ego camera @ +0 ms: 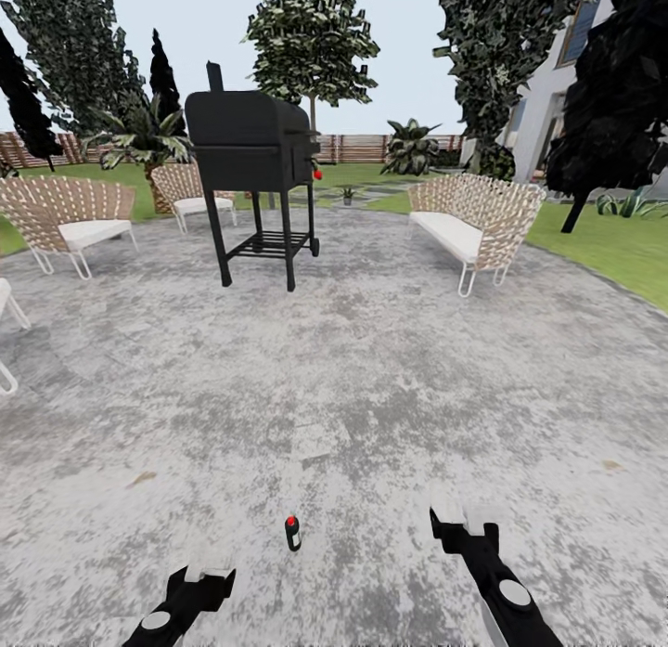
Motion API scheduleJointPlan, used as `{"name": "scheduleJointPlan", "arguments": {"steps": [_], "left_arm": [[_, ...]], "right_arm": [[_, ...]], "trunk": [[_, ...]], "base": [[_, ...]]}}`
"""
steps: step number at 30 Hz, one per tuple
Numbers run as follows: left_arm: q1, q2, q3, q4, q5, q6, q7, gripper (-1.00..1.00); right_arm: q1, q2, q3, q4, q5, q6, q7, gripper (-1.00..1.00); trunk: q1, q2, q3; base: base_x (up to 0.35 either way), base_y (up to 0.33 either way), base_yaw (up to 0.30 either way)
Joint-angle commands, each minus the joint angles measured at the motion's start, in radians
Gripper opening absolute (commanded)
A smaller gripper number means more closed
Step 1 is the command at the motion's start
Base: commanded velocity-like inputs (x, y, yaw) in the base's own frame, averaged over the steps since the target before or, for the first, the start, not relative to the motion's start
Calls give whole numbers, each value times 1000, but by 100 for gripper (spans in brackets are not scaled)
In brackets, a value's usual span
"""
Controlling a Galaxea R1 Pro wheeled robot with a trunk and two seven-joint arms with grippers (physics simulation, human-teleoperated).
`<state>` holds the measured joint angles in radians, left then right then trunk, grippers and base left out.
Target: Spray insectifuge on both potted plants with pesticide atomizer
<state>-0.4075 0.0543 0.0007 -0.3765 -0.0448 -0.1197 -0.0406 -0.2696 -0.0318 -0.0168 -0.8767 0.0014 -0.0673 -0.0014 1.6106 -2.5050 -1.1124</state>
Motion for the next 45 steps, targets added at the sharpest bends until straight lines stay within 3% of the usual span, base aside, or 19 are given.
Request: {"name": "scheduleJointPlan", "arguments": {"steps": [1,5,9,10,14,15,21,38,45], "left_arm": [[0,1,0,1,-5,-4,-2,100],[0,1,-6,4,-23,-2,-9,100],[-9,1,-26,11,-110,8,-84,100],[-17,10,-25,4,-140,33,-132,100],[-84,33,-26,0,-146,147,-212,100],[-138,38,-29,-1,-154,203,-270,100],[-155,39,-31,3,-198,219,-294,100],[-148,42,-30,2,-208,207,-293,100],[-148,42,-31,1,-208,188,-292,100]], "right_arm": [[0,0,0,1,0,-3,-1,100],[0,0,0,0,0,-1,-1,100],[0,0,-1,-2,0,1,-3,100],[0,0,-2,-4,0,2,-3,100],[0,-3,-4,-10,0,35,-3,100],[0,-5,-4,-45,-1,82,-3,100],[0,-8,-1,-121,2,101,-2,100],[0,-1,4,-137,2,103,-2,100],[0,0,3,-139,2,103,-2,100]], "trunk": [[0,-1,-6],[2,-2,-28],[4,-2,-50],[4,-3,-56],[6,-4,-77],[6,-4,-83],[9,-5,-109],[17,-9,-175],[17,-9,-175]], "base": [[0,0,0],[0,0,0],[0,0,0],[0,0,0],[0,0,0],[0,0,0],[0,0,0],[0,0,0],[0,0,-144]]}}
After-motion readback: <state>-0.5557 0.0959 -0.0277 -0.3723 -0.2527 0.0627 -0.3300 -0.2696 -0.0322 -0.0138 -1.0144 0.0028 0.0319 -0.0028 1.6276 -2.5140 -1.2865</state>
